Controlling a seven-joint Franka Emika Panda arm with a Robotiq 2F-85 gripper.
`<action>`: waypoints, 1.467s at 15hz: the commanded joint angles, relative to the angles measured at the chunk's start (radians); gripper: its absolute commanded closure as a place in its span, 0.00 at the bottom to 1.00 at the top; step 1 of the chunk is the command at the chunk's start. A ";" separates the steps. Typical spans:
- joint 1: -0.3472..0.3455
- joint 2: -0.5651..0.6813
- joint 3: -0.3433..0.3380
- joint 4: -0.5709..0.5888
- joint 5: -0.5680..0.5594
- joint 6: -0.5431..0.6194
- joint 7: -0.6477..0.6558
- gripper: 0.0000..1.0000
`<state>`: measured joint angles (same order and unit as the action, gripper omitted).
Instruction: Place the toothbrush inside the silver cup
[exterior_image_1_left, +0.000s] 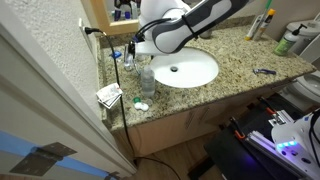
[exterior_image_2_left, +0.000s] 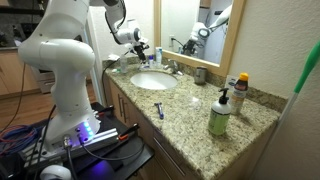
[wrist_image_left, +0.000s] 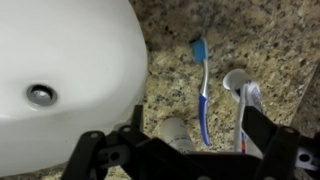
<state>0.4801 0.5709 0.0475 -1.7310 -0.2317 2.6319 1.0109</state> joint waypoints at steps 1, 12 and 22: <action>-0.005 0.036 0.021 0.017 0.039 -0.021 -0.067 0.00; 0.017 0.189 -0.003 0.132 0.033 0.006 -0.068 0.00; 0.106 0.182 -0.093 0.162 -0.075 -0.062 -0.065 0.44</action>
<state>0.5540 0.7316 -0.0123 -1.6080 -0.2662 2.5842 0.9755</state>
